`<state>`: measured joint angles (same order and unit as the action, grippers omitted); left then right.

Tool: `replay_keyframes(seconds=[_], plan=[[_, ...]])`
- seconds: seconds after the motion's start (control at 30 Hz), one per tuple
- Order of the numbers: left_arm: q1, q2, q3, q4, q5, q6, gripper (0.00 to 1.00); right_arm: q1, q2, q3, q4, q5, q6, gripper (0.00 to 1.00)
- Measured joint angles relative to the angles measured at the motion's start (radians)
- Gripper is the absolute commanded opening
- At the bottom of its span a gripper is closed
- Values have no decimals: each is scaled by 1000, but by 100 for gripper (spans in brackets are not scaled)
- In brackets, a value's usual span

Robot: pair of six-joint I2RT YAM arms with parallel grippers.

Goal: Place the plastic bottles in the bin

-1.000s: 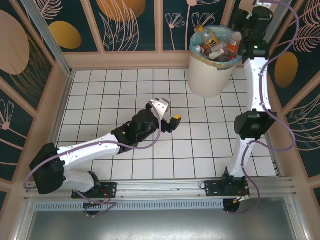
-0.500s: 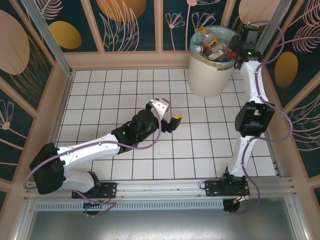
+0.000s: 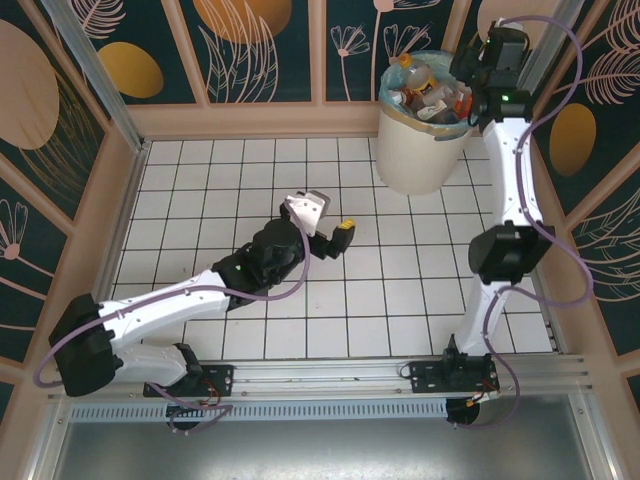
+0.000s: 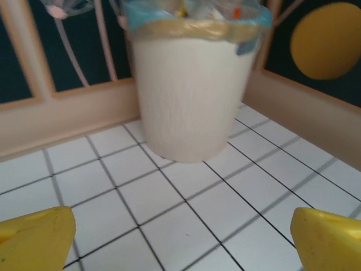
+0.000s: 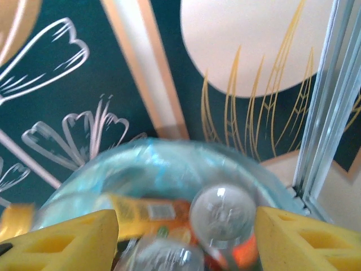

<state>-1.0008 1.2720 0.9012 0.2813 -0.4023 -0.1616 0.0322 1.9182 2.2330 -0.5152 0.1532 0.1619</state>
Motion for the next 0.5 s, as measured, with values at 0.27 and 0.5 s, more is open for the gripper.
replay_keyframes(seconds=[0.27,0.5], plan=[[215,-222,-199,71,-201,-1,98,113,-798,-1064,299,55,35,66],[565,-318,-509,264,-321,-16,98,104,-1098,-1831,795,137,-68,74]])
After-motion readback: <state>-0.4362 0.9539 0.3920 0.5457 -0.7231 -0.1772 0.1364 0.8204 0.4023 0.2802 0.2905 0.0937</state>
